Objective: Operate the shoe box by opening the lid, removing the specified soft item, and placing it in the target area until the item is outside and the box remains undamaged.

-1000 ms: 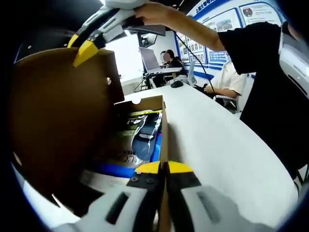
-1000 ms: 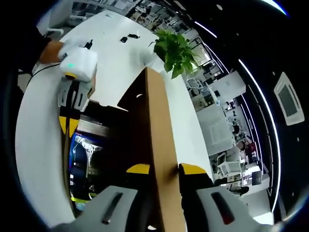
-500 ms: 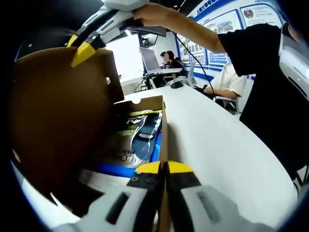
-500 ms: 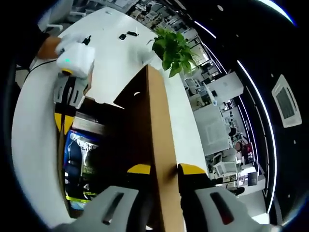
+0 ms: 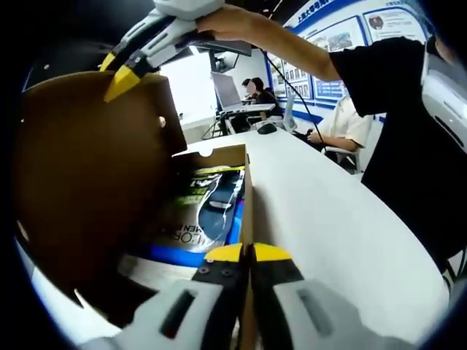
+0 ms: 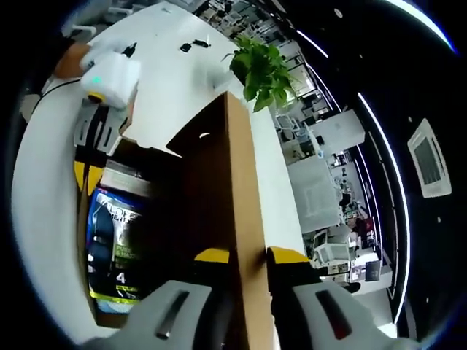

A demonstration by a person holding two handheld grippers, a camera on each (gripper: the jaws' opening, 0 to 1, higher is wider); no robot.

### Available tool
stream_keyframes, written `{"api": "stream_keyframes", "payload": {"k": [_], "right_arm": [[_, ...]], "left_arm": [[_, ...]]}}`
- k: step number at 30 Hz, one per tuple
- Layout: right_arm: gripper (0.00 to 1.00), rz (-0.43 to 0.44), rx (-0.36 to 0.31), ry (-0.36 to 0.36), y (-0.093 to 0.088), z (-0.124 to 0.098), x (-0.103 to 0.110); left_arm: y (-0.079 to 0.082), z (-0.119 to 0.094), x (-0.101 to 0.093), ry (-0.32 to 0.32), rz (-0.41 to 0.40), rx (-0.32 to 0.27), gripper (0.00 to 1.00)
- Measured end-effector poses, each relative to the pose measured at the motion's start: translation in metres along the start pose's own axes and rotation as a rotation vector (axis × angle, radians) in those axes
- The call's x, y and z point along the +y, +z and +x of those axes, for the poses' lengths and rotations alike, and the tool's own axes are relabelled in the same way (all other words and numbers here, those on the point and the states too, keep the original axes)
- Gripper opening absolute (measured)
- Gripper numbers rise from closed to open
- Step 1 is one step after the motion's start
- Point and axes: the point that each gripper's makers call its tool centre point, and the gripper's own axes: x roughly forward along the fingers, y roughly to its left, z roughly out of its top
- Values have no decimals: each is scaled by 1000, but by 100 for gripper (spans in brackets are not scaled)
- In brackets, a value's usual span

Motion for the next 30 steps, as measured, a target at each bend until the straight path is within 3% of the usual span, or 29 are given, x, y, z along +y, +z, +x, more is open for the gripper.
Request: {"api": "stream_keyframes", "payload": {"k": [8,19,30], "right_arm": [[15,-42,25,-35,-2,3,-2],[14,-23,17,-48,-2,5,-6],[9,-77,24,-122,-3,11,-11]], "left_arm": [[-2,0,0,0,2,7,3],[-3,0,0,2,8,16,3],[-4,0,-1,-1,7,16,3]]}}
